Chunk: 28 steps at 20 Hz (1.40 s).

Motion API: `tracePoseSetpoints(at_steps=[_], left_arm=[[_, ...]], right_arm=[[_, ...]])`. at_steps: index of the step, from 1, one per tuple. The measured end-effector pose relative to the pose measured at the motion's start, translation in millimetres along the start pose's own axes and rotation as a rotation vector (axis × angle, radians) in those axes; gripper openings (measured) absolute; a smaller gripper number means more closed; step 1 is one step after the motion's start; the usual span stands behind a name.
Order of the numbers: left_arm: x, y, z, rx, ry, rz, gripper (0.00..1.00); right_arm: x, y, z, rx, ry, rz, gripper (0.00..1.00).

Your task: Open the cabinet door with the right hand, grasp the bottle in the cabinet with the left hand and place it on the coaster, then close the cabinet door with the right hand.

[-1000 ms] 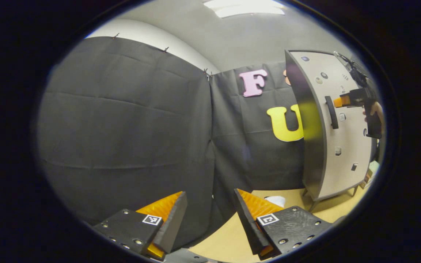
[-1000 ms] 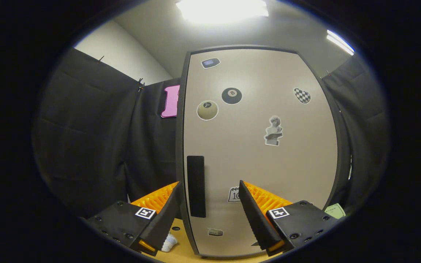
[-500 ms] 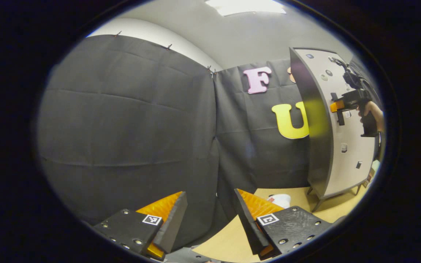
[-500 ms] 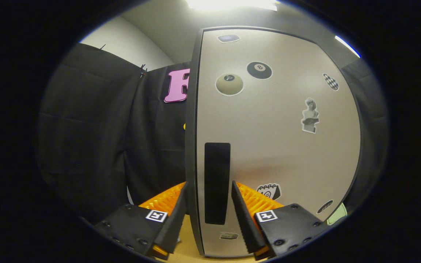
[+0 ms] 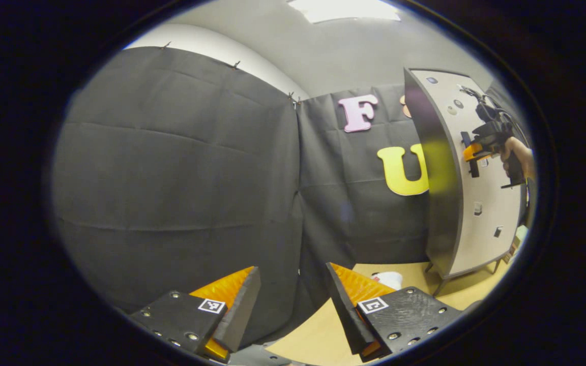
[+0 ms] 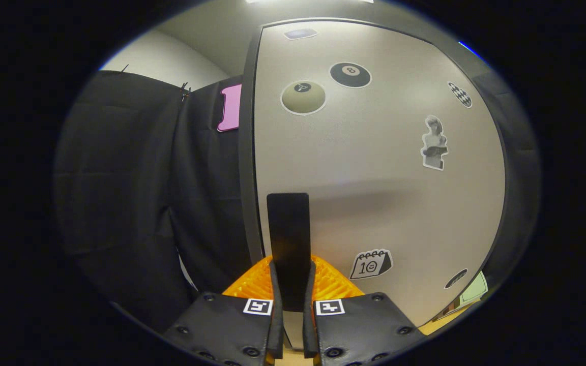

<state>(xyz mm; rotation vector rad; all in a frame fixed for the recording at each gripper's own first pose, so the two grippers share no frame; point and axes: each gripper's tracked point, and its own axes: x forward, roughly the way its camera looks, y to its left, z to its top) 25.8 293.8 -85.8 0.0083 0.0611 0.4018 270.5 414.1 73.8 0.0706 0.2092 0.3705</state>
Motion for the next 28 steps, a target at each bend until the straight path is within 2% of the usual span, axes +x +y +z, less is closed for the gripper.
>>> tracePoseSetpoints(at_steps=[4,9,13,20,28], left_arm=[[0,-7,5,-0.007,0.002,-0.040,0.77],[7,-42,18,-0.004,-0.016,-0.085,0.77],[-2,-90,30,-0.033,-0.008,-0.129,0.79],[-42,-162,53,0.023,-0.039,-0.198,0.77],[-62,-234,83,0.030,-0.078,-0.274,0.77]], right_arm=[[-10,1,-1,0.016,0.015,0.043,0.17],[-23,-3,-3,0.026,0.029,0.126,0.17],[-28,-10,-5,0.026,0.057,0.208,0.17],[-40,-22,-8,0.052,0.083,0.323,0.17],[-57,-42,-10,0.059,0.092,0.422,0.17]])
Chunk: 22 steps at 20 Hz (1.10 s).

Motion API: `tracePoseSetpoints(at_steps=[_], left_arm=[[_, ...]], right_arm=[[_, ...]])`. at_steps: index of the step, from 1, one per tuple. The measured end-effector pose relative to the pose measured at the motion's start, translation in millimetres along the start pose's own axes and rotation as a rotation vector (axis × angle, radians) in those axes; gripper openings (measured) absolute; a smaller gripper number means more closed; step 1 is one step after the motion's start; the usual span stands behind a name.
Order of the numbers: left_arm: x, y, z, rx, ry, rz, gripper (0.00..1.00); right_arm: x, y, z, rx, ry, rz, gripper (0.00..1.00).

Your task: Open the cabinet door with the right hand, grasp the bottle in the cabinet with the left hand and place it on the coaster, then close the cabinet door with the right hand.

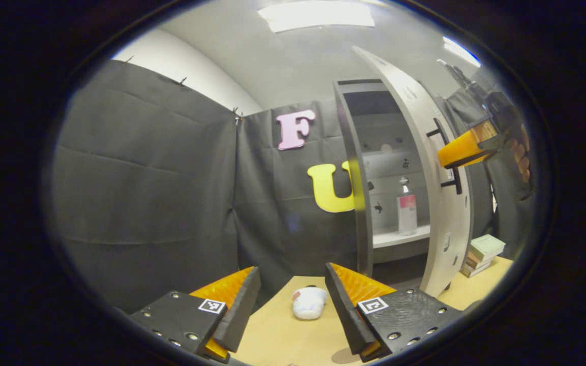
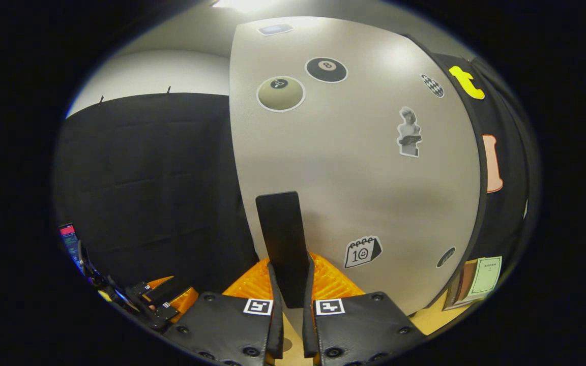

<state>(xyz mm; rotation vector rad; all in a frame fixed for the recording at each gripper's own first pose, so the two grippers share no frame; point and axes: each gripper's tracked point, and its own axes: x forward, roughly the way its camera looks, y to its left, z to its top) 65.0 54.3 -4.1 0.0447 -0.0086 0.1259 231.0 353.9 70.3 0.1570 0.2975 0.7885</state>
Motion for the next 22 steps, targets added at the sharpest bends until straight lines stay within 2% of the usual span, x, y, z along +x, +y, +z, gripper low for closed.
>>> tracePoseSetpoints(at_steps=[2,6,11,16,21,22], left_arm=[[-1,-20,5,0.003,-0.009,-0.024,0.77],[-5,-58,9,-0.002,-0.019,-0.072,0.77],[-12,-103,17,-0.006,-0.029,-0.128,0.77],[-20,-142,18,-0.022,-0.033,-0.175,0.79],[-26,-178,19,-0.035,-0.029,-0.217,0.77],[-31,-183,19,-0.037,-0.029,-0.221,0.77]], right_arm=[[-7,-4,-1,-0.010,-0.002,0.012,0.14],[-22,-13,-2,-0.010,-0.004,0.023,0.16],[-44,-24,-2,-0.029,-0.015,0.006,0.16],[-73,-35,-2,-0.042,-0.022,-0.035,0.16],[-100,-52,1,-0.050,-0.042,-0.112,0.16],[-104,-57,2,-0.047,-0.046,-0.127,0.14]])
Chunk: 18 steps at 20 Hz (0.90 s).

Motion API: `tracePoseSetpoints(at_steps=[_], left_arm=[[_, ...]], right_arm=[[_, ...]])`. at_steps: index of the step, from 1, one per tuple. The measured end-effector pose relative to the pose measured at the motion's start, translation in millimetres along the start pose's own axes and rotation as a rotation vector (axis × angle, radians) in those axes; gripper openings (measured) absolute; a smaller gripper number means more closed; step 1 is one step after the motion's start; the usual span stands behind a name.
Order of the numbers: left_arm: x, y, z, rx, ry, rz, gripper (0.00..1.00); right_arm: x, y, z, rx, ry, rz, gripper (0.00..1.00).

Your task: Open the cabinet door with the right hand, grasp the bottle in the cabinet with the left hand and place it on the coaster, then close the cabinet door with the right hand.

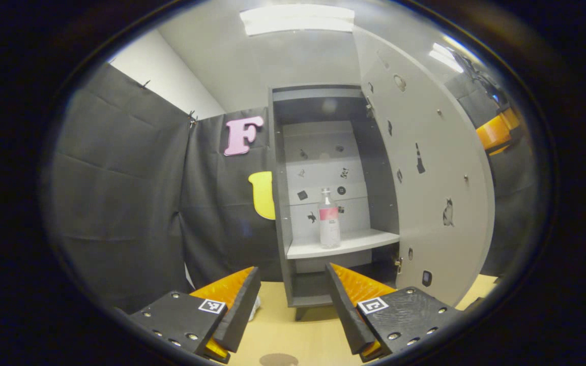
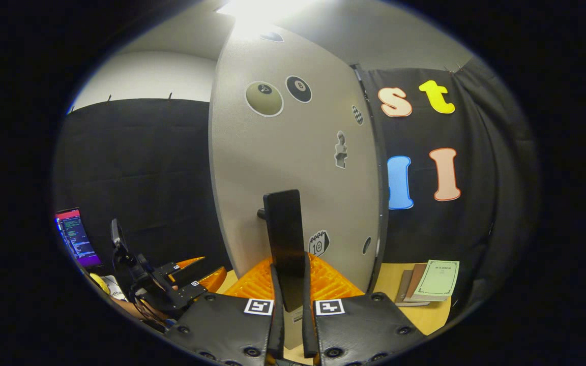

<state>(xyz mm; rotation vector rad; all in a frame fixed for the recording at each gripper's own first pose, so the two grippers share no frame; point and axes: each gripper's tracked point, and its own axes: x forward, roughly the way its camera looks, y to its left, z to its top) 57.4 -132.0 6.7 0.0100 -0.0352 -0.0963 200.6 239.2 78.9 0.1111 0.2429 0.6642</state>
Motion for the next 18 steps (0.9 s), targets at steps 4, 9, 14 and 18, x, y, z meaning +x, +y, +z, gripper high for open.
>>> tracePoseSetpoints(at_steps=[4,9,14,18], left_arm=[[-3,-19,0,-0.005,0.003,-0.006,0.77],[-15,-39,4,-0.011,0.006,0.006,0.77],[-21,-55,6,-0.021,0.016,0.028,0.77],[-18,-61,22,-0.001,-0.014,0.035,0.77]], right_arm=[[-14,-32,3,-0.016,-0.022,-0.081,0.16],[-29,-75,6,-0.001,-0.061,-0.202,0.12],[-31,-71,5,0.023,-0.084,-0.149,0.09],[-58,-60,1,0.030,-0.080,-0.098,0.12]])
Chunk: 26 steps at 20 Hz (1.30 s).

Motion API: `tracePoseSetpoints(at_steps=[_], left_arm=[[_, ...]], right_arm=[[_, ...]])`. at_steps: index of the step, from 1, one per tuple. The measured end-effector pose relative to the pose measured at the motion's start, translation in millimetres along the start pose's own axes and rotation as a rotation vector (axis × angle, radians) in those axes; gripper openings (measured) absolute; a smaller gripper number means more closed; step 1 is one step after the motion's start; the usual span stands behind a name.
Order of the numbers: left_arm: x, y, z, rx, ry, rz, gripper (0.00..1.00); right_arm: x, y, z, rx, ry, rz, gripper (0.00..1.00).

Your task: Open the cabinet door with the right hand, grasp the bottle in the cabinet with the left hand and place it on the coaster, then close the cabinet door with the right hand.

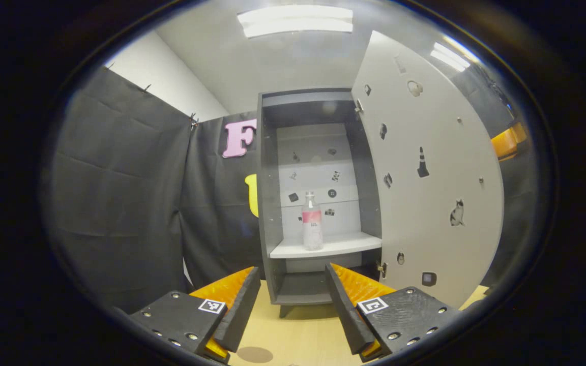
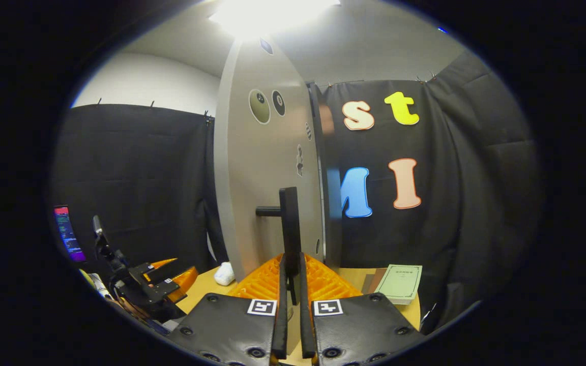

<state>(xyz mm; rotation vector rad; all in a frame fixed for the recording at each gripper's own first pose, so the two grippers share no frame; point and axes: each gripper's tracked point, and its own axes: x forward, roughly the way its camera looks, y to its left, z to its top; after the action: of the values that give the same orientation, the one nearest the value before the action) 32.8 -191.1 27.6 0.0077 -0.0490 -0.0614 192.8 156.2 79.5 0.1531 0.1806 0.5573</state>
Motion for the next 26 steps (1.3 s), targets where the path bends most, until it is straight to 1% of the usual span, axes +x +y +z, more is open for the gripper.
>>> tracePoseSetpoints(at_steps=[1,2,4,5,6,7,8,10,11,12,14,15,17,21,22,25,26], left_arm=[[4,-3,4,0.003,-0.007,-0.003,0.77],[13,-5,6,0.003,-0.009,-0.010,0.77],[24,-13,10,-0.020,-0.012,-0.036,0.79],[30,-16,13,-0.032,-0.011,-0.049,0.77],[37,-16,16,-0.036,-0.014,-0.061,0.78],[46,-14,20,-0.032,-0.018,-0.067,0.79],[57,-12,24,-0.025,-0.022,-0.075,0.79],[83,-10,32,-0.024,-0.030,-0.103,0.79],[99,-9,33,-0.032,-0.031,-0.117,0.79],[116,-8,33,-0.045,-0.026,-0.134,0.79],[147,-4,31,-0.080,-0.009,-0.165,0.79],[163,-1,31,-0.094,-0.005,-0.176,0.77],[197,4,29,-0.110,0.001,-0.196,0.79],[259,1,20,-0.110,0.014,-0.254,0.79],[273,-2,15,-0.103,0.019,-0.270,0.77],[313,-18,1,-0.093,0.031,-0.314,0.79],[324,-25,-5,-0.098,0.038,-0.329,0.77]], right_arm=[[-7,-9,1,0.007,-0.004,-0.027,0.12],[-14,-22,1,0.000,-0.008,-0.070,0.12],[-23,-45,-2,-0.006,-0.010,-0.144,0.10],[-28,-55,-6,-0.002,-0.010,-0.181,0.12],[-37,-62,-11,0.002,-0.010,-0.203,0.14],[-42,-68,-15,0.005,-0.010,-0.226,0.31],[-41,-75,-17,-0.001,-0.011,-0.255,0.53],[-39,-94,-24,-0.024,-0.017,-0.350,0.95],[-38,-103,-28,-0.028,-0.012,-0.391,1.00],[-32,-107,-32,-0.024,-0.003,-0.424,0.98],[-25,-110,-37,-0.007,0.008,-0.461,0.98],[-21,-113,-38,0.000,0.015,-0.479,0.98],[-18,-120,-44,0.016,0.018,-0.523,0.98],[-7,-133,-51,0.071,0.014,-0.602,0.98],[-7,-137,-53,0.078,0.016,-0.625,0.98],[-9,-145,-58,0.104,0.021,-0.690,0.98],[-4,-149,-61,0.110,0.022,-0.711,0.98]])
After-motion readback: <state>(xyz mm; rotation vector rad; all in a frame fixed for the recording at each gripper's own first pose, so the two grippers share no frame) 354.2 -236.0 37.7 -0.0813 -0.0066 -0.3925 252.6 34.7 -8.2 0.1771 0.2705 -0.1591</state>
